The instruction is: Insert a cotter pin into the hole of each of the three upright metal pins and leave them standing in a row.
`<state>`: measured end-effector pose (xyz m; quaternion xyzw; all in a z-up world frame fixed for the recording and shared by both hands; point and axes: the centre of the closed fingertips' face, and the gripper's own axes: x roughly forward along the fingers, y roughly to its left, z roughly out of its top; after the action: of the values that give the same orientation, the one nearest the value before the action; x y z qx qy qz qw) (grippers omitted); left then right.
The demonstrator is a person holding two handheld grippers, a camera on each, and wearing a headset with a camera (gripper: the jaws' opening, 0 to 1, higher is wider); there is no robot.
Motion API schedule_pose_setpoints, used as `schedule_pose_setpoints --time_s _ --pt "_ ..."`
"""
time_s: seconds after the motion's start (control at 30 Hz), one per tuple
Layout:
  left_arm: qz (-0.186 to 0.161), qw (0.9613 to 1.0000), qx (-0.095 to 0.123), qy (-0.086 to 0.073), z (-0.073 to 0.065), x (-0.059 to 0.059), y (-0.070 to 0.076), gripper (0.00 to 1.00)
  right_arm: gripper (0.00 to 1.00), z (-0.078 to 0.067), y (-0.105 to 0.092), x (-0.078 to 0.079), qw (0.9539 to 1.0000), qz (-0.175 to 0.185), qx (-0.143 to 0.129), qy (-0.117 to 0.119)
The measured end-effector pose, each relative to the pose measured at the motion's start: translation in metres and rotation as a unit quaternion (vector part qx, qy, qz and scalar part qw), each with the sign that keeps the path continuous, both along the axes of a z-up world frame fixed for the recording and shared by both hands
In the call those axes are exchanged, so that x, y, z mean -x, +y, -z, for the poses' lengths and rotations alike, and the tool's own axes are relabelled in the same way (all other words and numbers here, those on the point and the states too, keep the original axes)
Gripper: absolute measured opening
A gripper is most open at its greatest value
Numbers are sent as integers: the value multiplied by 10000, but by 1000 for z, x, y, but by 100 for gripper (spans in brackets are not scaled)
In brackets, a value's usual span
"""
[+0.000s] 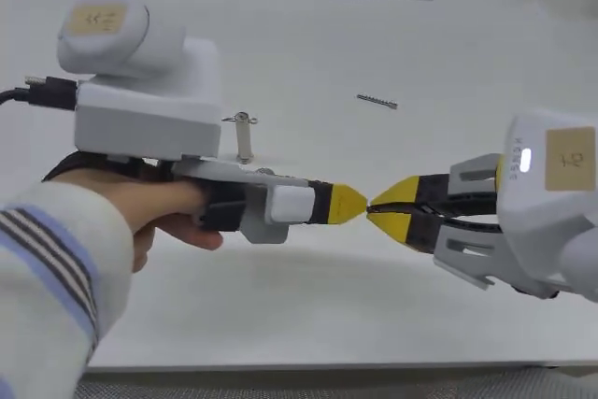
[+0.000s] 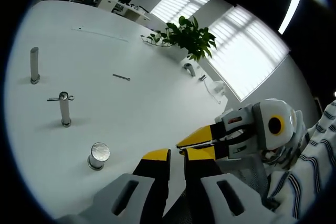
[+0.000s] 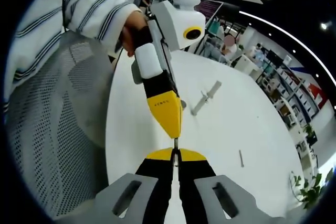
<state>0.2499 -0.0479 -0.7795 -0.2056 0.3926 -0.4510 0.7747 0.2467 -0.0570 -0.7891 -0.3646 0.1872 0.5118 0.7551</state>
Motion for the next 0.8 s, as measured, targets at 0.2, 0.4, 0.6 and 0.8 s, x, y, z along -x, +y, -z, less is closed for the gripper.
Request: schedule_pose_setpoints --time_s 0.2,0.4,0.6,0.8 --pt "44 10000 30 21 1 2 -2 2 3 0 0 1 10000 -4 15 -32" --pt "64 9999 91 99 1 3 -4 2 3 -1 0 1 9999 -32 27 -94" --pt "71 9997 142 184 0 3 -5 2 2 -2 0 1 9999 -90 44 -135" --pt "64 9986 196 488 2 6 -4 1 2 -2 0 1 9998 -147 55 -155"
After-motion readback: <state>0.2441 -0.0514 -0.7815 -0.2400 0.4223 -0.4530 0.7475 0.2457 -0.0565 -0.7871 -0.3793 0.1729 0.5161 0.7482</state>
